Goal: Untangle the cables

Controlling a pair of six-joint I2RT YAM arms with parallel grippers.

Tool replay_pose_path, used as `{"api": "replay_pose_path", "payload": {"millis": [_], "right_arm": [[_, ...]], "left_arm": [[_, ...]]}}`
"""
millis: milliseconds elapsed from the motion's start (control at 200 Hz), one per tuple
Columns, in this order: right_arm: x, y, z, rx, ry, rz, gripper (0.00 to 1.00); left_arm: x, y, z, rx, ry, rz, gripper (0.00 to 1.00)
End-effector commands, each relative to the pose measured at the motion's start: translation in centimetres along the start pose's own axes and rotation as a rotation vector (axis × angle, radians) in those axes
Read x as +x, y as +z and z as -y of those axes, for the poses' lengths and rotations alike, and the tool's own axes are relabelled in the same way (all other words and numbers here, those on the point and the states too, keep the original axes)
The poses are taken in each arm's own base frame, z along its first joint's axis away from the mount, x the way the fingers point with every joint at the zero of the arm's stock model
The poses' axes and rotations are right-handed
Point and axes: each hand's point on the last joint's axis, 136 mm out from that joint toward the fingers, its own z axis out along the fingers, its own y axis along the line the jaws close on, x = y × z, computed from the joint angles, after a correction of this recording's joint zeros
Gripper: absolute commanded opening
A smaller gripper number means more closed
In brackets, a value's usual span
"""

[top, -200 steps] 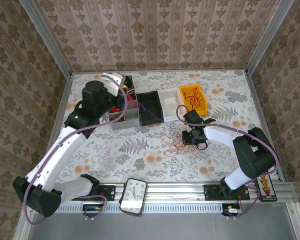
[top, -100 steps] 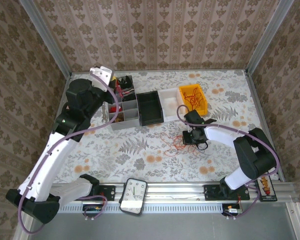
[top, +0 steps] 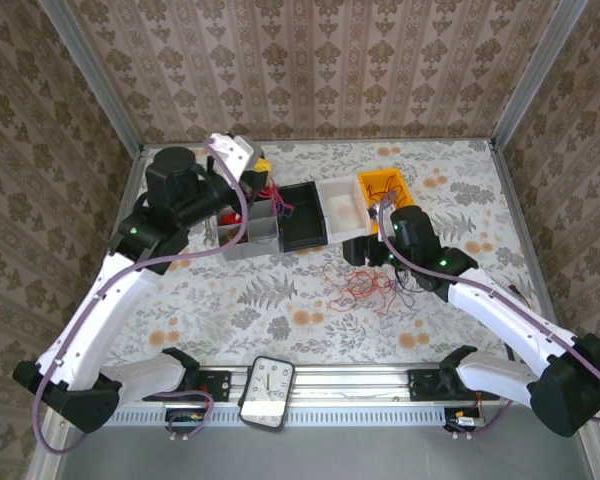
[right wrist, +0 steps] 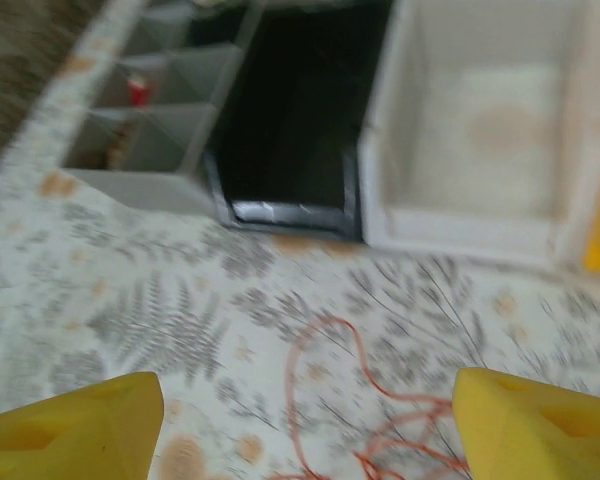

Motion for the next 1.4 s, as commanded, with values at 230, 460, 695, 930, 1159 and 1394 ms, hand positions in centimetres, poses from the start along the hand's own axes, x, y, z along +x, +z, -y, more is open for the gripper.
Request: {"api": "replay_pose_path", "payload": {"millis": [230,460,695,930,1159,1394], "right_arm": [[-5.5,-0.9,-9.2,-0.243,-0.244,0.087,0.78],[-4.9,0.4,-9.9,-0.273,-0.257,0.044,0.73],[-2.9,0.1,-9.4,-0.272,-0.262,-0.003,0.72],[-2.7,-0.6,-7.1,-0.210,-0.243,0.012,0.71],[-4.3,-1.5,-5.3,-0.241,-0.171,0.057,0.68],[-3.9,-1.8,-6.6,-0.374,-0.155,0.015,0.64]], "left_arm": [[1.7,2.4,5.0,0.231,-0.042,-0.096,0.00],[1.8,3.0,5.6,0.261,-0.047,-0.106,0.00],[2.3,3.3,5.4,0.256,-0.036,-0.129,0.00],[2.7,3.1,6.2,0.299,-0.036,-0.145,0.00],[3.2,2.9,7.3,0.366,-0.042,-0.158,0.00],[3.8,2.9,8.2,0.420,-0.029,-0.167,0.00]]}}
